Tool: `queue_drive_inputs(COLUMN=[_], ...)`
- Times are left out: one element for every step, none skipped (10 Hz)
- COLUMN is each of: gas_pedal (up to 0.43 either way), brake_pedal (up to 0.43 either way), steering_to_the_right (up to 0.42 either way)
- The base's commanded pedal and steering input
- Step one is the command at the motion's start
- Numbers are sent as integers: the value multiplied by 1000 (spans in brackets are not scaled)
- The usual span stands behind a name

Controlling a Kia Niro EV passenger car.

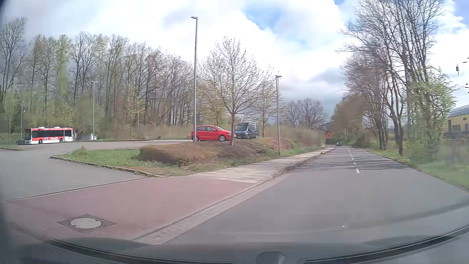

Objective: Follow the waypoints while adhering to traffic rules and regulations

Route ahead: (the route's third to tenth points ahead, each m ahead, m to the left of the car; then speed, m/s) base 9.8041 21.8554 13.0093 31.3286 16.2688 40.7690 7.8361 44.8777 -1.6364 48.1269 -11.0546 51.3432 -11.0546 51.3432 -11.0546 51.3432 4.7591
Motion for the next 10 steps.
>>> queue_drive_inputs(gas_pedal=[0,0,0,0,0,0,0,0,0,0], brake_pedal=[171,67,6,0,6,0,0,6,0,6], steering_to_the_right=[-422,-423,-427,-434,-438,-440,-445,-452,-447,-440])
